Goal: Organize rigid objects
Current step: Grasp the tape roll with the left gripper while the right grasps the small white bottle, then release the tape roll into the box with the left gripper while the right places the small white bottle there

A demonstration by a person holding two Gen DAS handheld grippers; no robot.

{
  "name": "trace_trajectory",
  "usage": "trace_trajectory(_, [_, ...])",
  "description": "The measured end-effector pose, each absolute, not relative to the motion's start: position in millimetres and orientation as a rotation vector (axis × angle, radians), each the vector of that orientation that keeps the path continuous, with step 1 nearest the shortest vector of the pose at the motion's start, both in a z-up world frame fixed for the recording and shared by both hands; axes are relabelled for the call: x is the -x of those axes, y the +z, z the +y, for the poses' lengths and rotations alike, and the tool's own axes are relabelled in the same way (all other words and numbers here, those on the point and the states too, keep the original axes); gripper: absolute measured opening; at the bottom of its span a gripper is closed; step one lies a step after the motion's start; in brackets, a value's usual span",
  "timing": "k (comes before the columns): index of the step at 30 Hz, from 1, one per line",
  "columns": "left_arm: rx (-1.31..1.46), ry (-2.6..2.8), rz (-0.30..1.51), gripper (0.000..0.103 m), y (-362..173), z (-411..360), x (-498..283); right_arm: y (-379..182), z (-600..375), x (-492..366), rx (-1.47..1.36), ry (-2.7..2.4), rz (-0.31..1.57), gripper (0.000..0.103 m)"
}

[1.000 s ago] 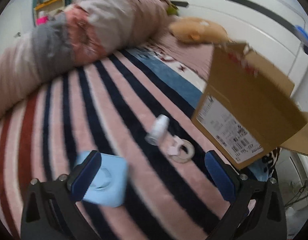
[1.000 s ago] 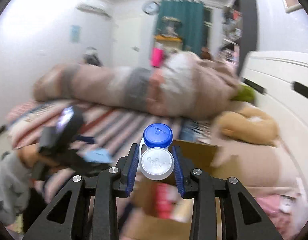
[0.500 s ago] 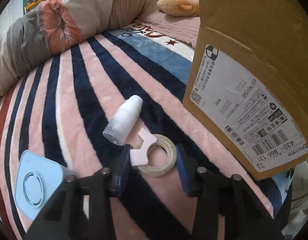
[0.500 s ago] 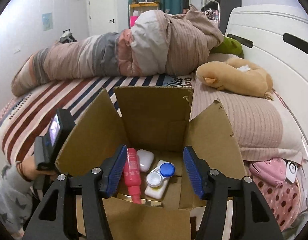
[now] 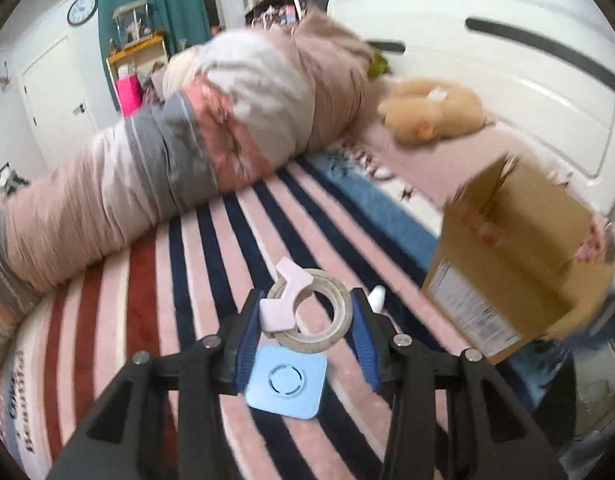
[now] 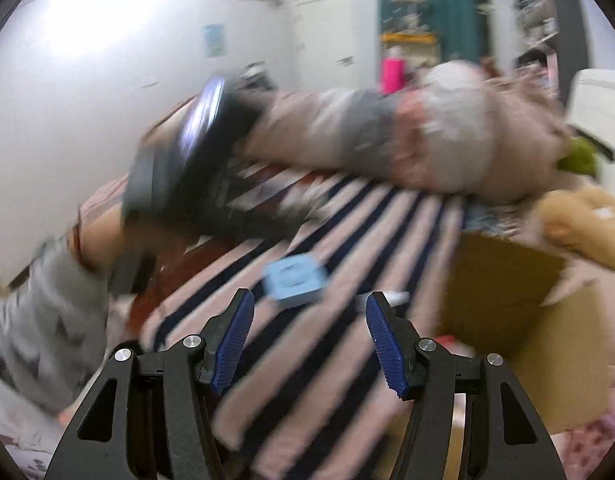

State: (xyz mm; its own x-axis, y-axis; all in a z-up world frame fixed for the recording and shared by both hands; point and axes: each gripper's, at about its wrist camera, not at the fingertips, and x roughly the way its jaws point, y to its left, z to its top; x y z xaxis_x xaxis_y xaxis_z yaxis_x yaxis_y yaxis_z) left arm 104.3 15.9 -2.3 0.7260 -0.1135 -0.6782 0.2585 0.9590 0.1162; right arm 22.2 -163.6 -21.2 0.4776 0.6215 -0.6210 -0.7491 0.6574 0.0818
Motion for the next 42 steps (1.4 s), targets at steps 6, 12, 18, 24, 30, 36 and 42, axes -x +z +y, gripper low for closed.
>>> trace_trajectory(6, [-0.216,-0.345,0.694,0.040,54.4,-16.3,-92.5,-100.0,-113.9,-39.4,0.101,0.861,0.861,0.056])
trace_trajectory(12, [-0.238,-0.540,0.746,0.040,64.2,-88.3,-98.2,-160.3,-106.0,-114.1,0.171,0.515,0.852,0.067])
trace_trajectory(18, [-0.296,-0.659,0.831,0.040,46.1,-155.2,-120.9,-187.6,-87.7,-172.0,0.285,0.414,0.875,0.072])
trace_trajectory(24, [-0.341,-0.718,0.899,0.040,25.3,-186.1,-128.1,-191.0,-86.3,-194.0,0.283,0.397,0.875,0.067])
trace_trajectory(30, [-0.314,-0.710,0.842,0.083,37.2,-172.9,-122.1,-188.5,-87.0,-192.5,0.296,0.398,0.859,0.048])
trace_trajectory(36, [-0.236,-0.618,0.784,0.083,52.8,-120.0,-113.5,-181.6,-86.6,-182.2,0.288,0.454,0.837,0.048])
trace_trajectory(42, [-0.195,-0.398,0.744,0.084,41.8,-30.9,-93.7,-161.1,-86.8,-145.1,0.301,0.570,0.800,0.048])
